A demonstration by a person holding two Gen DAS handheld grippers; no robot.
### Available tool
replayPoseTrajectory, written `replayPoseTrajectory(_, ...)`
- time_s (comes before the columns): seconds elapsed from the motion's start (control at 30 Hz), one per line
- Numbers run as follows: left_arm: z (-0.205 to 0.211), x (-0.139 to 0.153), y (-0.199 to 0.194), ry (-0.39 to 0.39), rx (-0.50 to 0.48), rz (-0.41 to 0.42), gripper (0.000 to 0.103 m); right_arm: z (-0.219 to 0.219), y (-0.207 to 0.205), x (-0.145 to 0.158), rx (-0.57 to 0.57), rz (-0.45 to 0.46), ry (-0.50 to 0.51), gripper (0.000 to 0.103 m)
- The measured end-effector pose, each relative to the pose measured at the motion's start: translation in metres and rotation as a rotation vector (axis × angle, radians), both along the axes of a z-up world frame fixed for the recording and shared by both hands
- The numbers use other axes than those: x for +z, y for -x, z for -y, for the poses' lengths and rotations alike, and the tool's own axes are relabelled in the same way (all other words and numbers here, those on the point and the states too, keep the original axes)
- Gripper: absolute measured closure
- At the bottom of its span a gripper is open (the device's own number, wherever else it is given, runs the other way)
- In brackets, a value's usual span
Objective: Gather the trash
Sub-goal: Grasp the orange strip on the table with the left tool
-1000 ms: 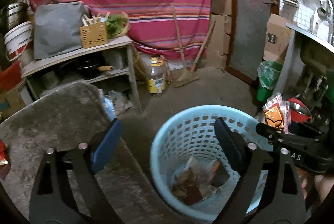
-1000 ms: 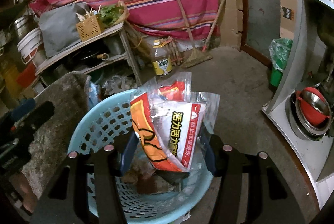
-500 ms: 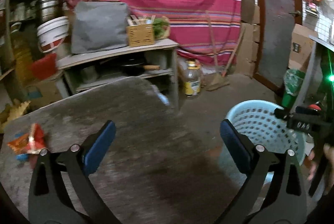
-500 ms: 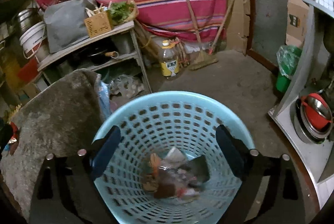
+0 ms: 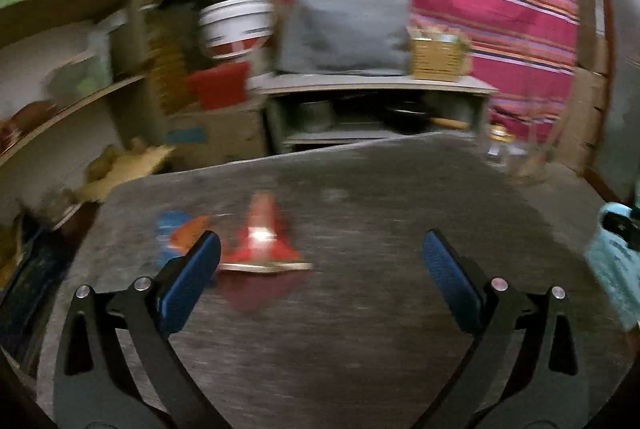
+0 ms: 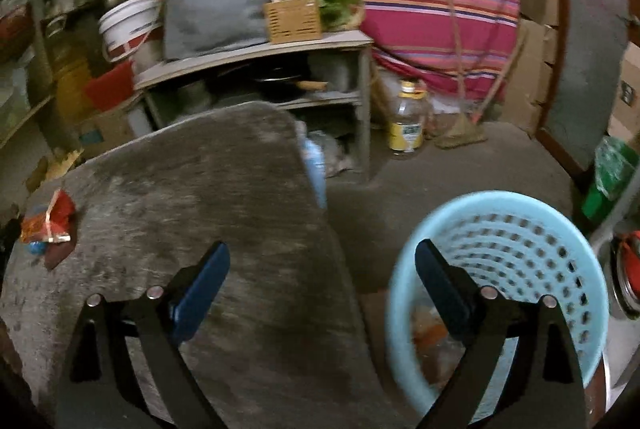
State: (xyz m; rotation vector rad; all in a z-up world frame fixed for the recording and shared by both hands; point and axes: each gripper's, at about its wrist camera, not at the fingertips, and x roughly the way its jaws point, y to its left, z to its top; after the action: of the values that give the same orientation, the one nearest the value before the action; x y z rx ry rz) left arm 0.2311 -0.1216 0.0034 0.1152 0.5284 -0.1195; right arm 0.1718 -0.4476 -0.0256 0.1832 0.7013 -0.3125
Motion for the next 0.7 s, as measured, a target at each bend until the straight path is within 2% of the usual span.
replayPoseTrajectory(0.07, -0.024, -0.002, -0.014, -0.007, 0.063, -0.007, 0.005, -0.015, -0.011, -0.004, 0.020, -0.014, 0.010, 0.011)
replayPoseTrajectory(0.23, -0.066, -0.014, -0.037, 0.004, 0.146, -0.054, 0.006, -0.045, -0.038, -0.011, 0.040, -0.036, 0.003, 0.011)
replayPoseTrajectory(0.43, -0.087, -0.033, -0.061, 0.011, 0.148, -0.132, 0.020, -0.079, -0.061, -0.015, 0.081, -0.045, 0.018, 0.011)
replayPoseTrajectory(0.53, -0.091, -0.042, -0.073, 0.033, 0.115, -0.184, 0.039, -0.095, -0.070, -0.019, 0.103, -0.058, 0.028, 0.011)
replayPoseTrajectory(0.6, -0.094, -0.049, -0.079, 0.046, 0.093, -0.217, 0.064, -0.106, -0.075, -0.021, 0.117, -0.065, 0.034, 0.011)
replayPoseTrajectory(0.63, -0.096, -0.051, -0.080, 0.060, 0.084, -0.226, 0.071, -0.111, -0.077, -0.021, 0.123, -0.066, 0.037, 0.011)
replayPoseTrajectory(0.67, -0.099, -0.052, -0.081, 0.077, 0.070, -0.234, 0.085, -0.115, -0.078, -0.022, 0.129, -0.067, 0.041, 0.011)
replayPoseTrajectory(0.7, -0.101, -0.052, -0.080, 0.095, 0.055, -0.232, 0.092, -0.121, -0.080, -0.022, 0.135, -0.067, 0.045, 0.011)
